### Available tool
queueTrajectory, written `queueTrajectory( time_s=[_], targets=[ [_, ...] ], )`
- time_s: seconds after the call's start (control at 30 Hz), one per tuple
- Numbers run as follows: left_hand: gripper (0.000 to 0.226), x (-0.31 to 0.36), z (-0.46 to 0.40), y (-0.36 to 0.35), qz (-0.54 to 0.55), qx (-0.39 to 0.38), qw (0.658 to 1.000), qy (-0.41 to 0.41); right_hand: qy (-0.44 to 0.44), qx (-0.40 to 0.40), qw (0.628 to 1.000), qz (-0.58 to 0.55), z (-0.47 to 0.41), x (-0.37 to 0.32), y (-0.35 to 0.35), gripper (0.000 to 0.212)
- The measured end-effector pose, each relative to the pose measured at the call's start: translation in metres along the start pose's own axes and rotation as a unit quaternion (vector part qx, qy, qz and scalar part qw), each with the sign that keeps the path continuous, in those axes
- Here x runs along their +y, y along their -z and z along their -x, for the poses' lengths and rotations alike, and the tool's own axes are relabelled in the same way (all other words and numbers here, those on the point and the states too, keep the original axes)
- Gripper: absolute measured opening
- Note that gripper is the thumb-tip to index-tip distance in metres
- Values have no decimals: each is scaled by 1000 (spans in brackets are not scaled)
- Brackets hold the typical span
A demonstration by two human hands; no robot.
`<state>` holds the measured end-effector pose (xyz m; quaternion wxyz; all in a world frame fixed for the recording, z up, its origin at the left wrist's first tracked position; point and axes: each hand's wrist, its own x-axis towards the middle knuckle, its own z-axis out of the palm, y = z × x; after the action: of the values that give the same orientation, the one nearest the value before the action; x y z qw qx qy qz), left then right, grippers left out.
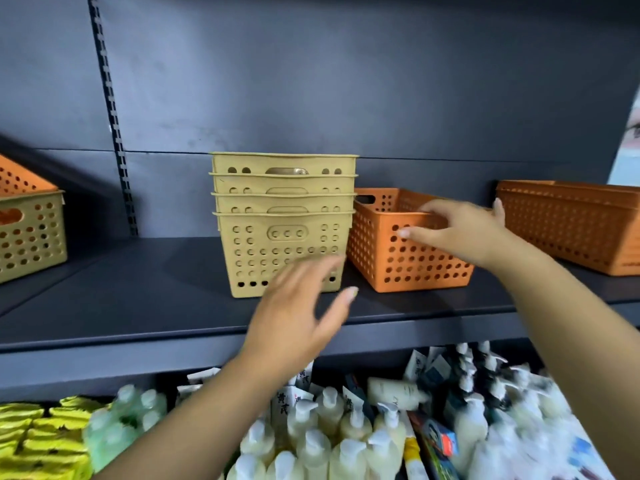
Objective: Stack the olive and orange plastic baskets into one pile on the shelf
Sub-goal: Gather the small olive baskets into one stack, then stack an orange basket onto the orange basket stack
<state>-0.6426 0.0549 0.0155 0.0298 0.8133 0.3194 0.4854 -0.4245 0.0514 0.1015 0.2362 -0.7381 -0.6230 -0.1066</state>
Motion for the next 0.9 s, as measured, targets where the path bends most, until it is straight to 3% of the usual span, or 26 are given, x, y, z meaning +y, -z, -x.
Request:
queueTrajectory(
  time_s=[0.1, 0.2, 0.33, 0.47, 0.73, 0.83, 0.9],
  targets=[
    [50, 8, -9, -25, -56, -78, 994, -55, -25, 50, 998, 15, 13, 4, 3, 64],
    [67, 16, -19, -42, 10, -89, 996, 2, -34, 76, 997, -2, 31, 13, 16, 65],
    [108, 27, -35, -67, 61, -153, 983, 79, -41, 91, 993, -56, 59, 20, 36, 53],
    [125, 56, -32, -102, 199, -165, 963, 78, -61, 121, 988, -72, 83, 23, 45, 47],
    [119, 103, -49, -124, 335, -151, 926, 85, -107, 190, 950, -224, 105, 59, 77, 44],
    [121, 131, -67, -133, 401, -106, 904, 104, -41, 235, 944, -226, 100, 74, 94, 26],
    [120, 152, -74, -142, 442, -31, 893, 80, 42, 272, 944, -185, 95, 83, 110, 21]
  ],
)
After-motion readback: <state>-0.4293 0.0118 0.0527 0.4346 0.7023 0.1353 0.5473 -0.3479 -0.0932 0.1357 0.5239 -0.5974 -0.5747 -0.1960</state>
